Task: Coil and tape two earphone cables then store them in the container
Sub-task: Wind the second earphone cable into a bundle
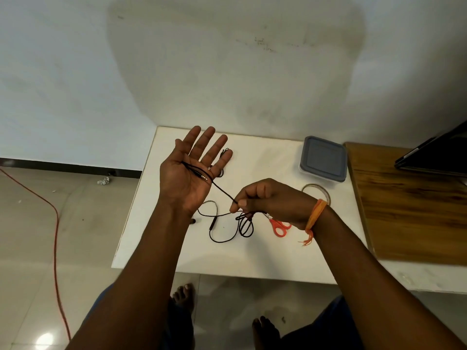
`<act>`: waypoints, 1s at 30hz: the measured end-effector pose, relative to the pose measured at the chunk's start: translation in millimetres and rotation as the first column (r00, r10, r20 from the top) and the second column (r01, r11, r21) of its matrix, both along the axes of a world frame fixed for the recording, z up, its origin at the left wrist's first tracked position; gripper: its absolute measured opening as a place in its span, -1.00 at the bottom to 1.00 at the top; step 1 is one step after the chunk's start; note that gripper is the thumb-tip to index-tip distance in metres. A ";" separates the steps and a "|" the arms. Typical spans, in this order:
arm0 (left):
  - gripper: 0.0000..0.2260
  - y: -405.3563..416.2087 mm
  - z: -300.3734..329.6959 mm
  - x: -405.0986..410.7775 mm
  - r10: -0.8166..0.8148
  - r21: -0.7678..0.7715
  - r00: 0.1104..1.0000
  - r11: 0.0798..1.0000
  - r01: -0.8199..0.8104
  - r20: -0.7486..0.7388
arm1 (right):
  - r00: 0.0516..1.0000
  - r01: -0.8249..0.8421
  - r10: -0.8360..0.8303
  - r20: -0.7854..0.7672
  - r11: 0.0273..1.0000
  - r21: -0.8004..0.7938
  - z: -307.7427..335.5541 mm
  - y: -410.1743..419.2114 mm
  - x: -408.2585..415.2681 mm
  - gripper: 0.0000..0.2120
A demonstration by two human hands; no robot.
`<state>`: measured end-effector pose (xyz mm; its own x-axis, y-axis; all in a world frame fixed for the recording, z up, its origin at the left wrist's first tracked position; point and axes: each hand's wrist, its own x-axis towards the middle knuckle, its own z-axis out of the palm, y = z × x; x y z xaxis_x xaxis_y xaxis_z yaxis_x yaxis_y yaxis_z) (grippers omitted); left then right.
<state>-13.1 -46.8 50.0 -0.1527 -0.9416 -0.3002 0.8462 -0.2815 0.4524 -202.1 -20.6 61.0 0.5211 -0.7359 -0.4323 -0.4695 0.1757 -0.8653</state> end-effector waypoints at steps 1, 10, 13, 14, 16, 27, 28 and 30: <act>-0.57 0.2 0.4 -0.9 -0.005 0.004 1.000 1.000 0.005 0.002 | 1.000 -0.024 0.024 -0.014 1.000 -0.011 2.2 0.0 -0.8 -0.84; -0.56 1.1 -2.2 -9.2 -0.103 -0.021 0.908 0.992 0.122 0.407 | 0.998 -0.035 0.033 -0.050 0.999 -0.038 3.6 -0.4 -1.4 -0.85; -0.43 5.1 -6.8 -20.1 -0.118 -0.039 0.662 0.975 0.218 0.740 | 0.998 -0.005 0.001 -0.057 0.998 -0.058 7.6 -4.3 -11.9 -0.84; -0.42 6.5 -10.2 -24.5 -0.122 -0.034 0.558 0.965 0.260 0.821 | 0.998 -0.011 0.008 -0.060 0.998 -0.054 8.3 -4.7 -14.4 -0.84; -0.41 8.7 -16.7 -32.8 -0.169 0.035 0.399 0.946 0.321 0.901 | 0.997 -0.028 0.024 -0.079 0.999 -0.044 10.0 -5.0 -17.5 -0.84; -0.22 23.5 -14.0 -38.6 -0.409 0.393 -0.144 0.632 0.667 0.901 | 0.909 0.081 -0.298 -0.291 0.813 -0.577 1.4 -9.2 -20.2 -0.71; -0.20 24.1 -13.0 -39.8 -0.459 0.423 -0.147 0.588 0.689 0.876 | 0.906 0.092 -0.311 -0.289 0.809 -0.581 0.8 -10.2 -21.2 -0.70; -0.29 26.1 -11.6 -40.1 -0.546 0.433 -0.108 0.511 0.743 0.831 | 0.905 0.101 -0.316 -0.285 0.810 -0.577 0.5 -11.9 -24.6 -0.73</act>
<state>-53.2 -20.7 38.4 -0.4845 -0.5968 -0.6396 -0.5995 -0.3060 0.7396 -226.8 -32.5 61.5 0.2185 -0.9743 -0.0547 -0.7646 -0.1361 -0.6300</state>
